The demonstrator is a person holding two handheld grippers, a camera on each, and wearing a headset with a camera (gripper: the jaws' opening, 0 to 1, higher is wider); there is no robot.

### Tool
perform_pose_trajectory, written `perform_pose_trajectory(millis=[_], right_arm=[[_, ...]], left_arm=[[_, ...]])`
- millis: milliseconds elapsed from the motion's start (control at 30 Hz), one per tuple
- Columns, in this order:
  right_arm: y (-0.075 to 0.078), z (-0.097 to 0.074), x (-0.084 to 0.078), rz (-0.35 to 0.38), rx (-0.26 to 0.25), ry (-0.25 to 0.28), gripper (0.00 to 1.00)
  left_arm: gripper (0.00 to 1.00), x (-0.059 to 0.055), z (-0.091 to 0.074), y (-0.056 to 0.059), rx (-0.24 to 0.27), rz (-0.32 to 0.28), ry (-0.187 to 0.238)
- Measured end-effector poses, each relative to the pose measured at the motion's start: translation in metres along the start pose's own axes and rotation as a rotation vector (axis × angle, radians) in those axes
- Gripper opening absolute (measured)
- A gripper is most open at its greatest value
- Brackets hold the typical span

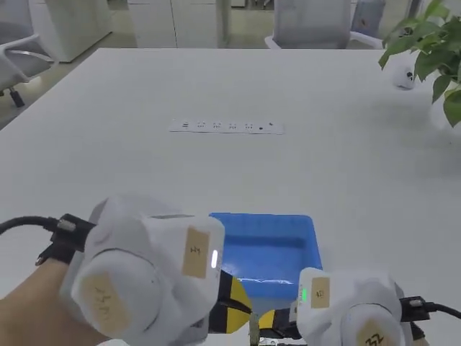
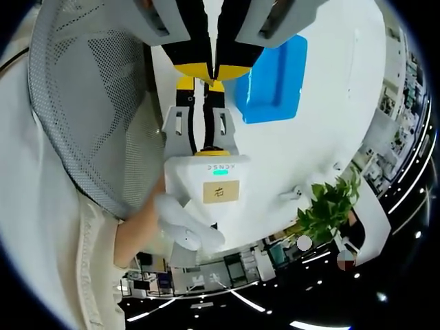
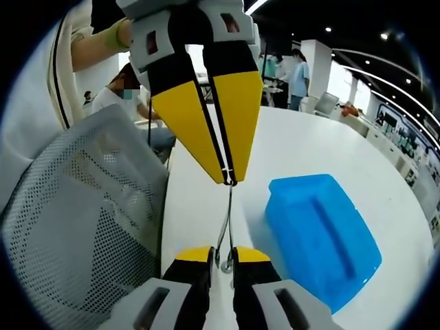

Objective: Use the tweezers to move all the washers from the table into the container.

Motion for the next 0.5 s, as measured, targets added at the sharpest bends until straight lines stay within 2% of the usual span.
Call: perform_pose_trajectory(millis=[33,67,133,200,233,267,333,400,500], right_arm=[[0.0,-0.001,0.004,0.011,0.002,0.02,0.09],[0.0,-0.002,0.009,0.024,0.005,0.044,0.1],[0.002,-0.002,0.014,0.024,0.009,0.053,0.09],[0.003,0.0,0.015,0.019,0.019,0.039,0.05],[0.003,0.002,0.012,0.006,0.034,0.016,0.04],[0.002,0.003,0.012,0.001,0.041,0.016,0.04],[0.001,0.003,0.011,0.01,0.043,0.022,0.03],[0.001,0.005,0.011,0.013,0.052,0.037,0.03],[0.002,0.007,0.011,0.045,0.051,0.062,0.03]], left_arm=[[0.0,0.0,0.001,-0.001,-0.005,-0.007,-0.003],[0.0,-0.003,0.002,0.0,-0.012,-0.015,-0.025],[0.0,-0.006,0.005,0.002,-0.031,-0.011,-0.052],[0.0,-0.008,0.006,0.003,-0.032,-0.012,-0.05],[0.0,-0.008,0.007,0.006,-0.037,-0.052,-0.027],[0.0,-0.008,0.008,0.007,-0.037,-0.08,-0.018],[0.0,-0.013,0.008,0.007,-0.012,-0.081,-0.023],[0.0,-0.018,0.005,0.008,0.025,-0.115,-0.02],[0.0,-0.024,-0.003,0.01,0.084,-0.207,0.037]])
Point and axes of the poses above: the centre of the closed fingertips' face, and the gripper's own axes: z roughly forward along the fingers, y roughly to its right, x roughly out of its top, the point moved 9 cm from there along -z, roughly backward along the fingers, and after that the axes turned 12 degrees about y, right-handed, at the moved point
